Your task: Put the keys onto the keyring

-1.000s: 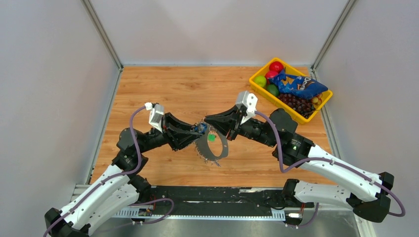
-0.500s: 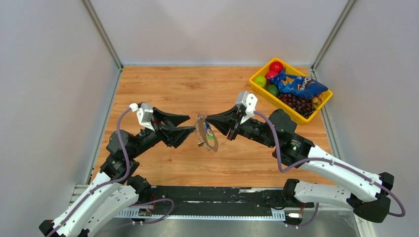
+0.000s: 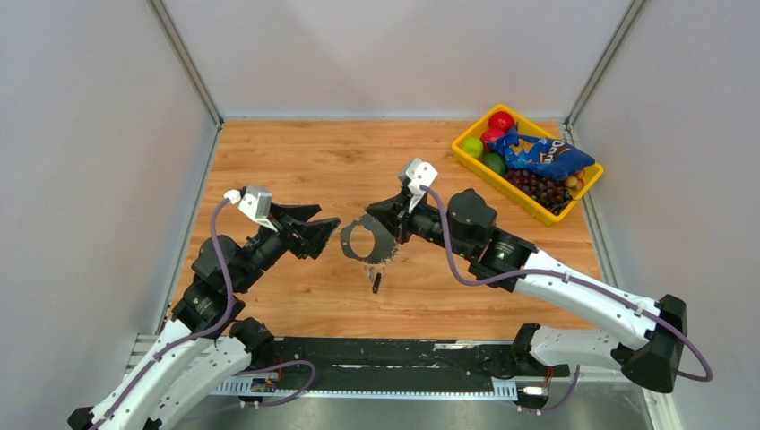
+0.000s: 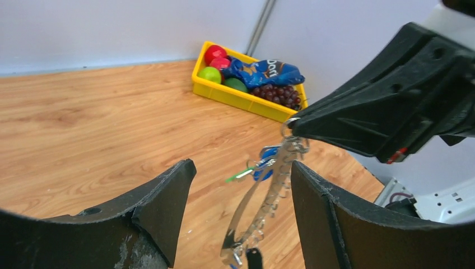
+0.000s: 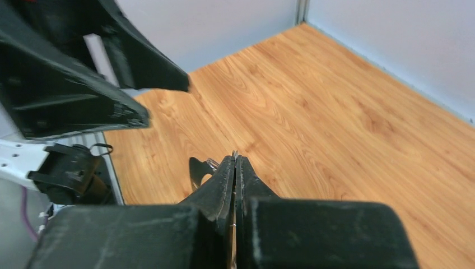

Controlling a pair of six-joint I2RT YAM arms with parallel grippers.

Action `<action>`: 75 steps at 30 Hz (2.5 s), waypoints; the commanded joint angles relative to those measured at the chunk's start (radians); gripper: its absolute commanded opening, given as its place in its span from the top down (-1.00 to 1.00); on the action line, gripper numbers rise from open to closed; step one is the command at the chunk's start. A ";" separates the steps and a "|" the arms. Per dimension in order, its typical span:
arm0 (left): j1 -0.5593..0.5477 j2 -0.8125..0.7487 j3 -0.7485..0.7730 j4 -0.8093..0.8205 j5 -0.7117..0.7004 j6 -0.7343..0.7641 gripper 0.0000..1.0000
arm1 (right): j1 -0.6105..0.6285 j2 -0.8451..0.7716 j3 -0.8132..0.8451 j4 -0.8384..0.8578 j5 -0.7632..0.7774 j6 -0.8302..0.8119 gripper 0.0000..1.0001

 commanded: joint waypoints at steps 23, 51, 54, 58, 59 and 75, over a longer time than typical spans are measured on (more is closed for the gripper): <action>-0.006 -0.081 0.041 -0.092 -0.055 0.072 -0.54 | -0.158 0.226 -0.326 0.304 0.103 0.177 1.00; -0.006 -0.026 0.027 -0.058 -0.029 0.043 -0.58 | -0.170 0.200 -0.576 0.159 0.257 0.535 0.72; -0.006 -0.025 0.026 -0.070 -0.037 0.043 -0.59 | -0.172 0.249 -0.558 0.157 0.268 0.549 0.38; -0.006 -0.031 0.026 -0.084 -0.049 0.049 -0.59 | -0.171 0.241 -0.545 0.143 0.298 0.544 0.04; -0.006 -0.031 0.026 -0.085 -0.050 0.051 -0.59 | -0.171 0.226 -0.540 0.137 0.309 0.536 0.00; -0.006 0.036 0.103 -0.154 -0.072 0.103 -0.99 | -0.172 -0.043 -0.319 -0.070 0.456 0.271 -0.98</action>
